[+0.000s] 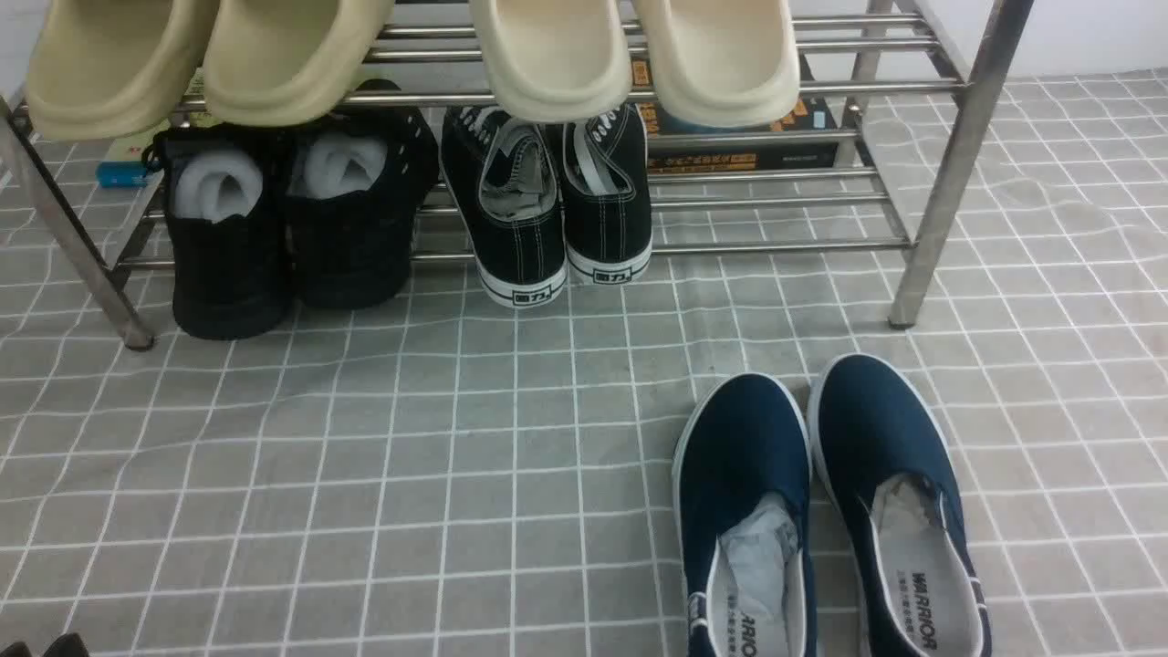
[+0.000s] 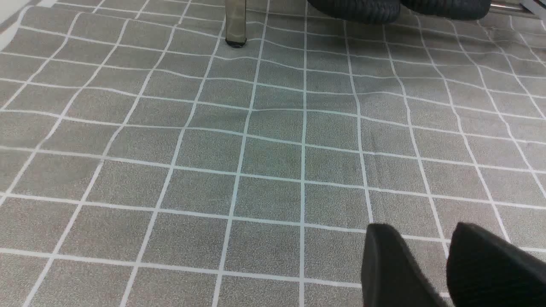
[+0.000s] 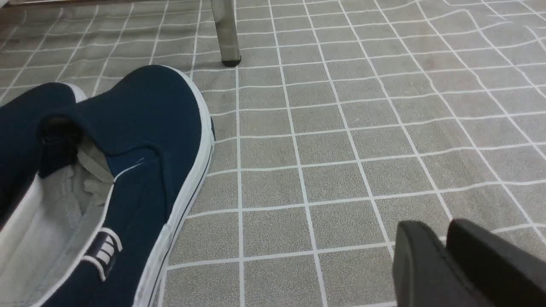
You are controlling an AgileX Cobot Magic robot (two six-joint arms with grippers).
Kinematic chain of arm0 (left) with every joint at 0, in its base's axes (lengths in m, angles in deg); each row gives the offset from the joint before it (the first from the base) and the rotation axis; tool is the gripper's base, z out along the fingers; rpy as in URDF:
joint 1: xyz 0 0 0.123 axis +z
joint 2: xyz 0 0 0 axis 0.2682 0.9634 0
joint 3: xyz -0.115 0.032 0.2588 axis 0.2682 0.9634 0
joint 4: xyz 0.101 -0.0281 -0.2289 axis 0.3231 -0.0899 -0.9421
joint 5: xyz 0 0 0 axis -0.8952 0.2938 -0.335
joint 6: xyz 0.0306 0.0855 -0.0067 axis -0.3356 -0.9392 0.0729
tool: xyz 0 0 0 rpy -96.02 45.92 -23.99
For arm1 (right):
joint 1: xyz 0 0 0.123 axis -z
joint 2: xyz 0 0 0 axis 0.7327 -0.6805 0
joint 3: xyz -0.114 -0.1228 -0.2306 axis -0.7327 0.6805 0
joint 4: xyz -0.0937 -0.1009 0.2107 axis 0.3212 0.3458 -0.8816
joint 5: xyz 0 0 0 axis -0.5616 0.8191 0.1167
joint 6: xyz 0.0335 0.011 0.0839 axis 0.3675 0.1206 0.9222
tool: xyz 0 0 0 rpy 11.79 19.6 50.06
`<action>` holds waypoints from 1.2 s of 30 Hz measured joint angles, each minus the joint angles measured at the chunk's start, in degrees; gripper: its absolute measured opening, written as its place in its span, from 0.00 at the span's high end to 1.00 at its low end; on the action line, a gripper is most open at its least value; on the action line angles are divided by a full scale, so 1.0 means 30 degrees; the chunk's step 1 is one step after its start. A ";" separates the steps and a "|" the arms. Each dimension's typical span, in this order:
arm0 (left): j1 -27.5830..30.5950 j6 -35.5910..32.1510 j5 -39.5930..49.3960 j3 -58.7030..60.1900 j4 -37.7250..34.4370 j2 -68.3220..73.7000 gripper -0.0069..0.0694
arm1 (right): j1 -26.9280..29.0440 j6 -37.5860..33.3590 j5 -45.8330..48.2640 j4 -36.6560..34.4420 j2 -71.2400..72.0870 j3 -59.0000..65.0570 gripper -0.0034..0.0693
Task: Take the shoes off the shelf with your hand from the grey coffee tablecloth.
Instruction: 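Reach toward the black shoes on the lower shelf of the shoe rack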
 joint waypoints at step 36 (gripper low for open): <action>0.0000 0.7816 -0.0737 0.0059 -1.0589 0.0000 0.59 | 0.0000 0.0000 0.0000 -0.0041 0.0000 0.0000 0.75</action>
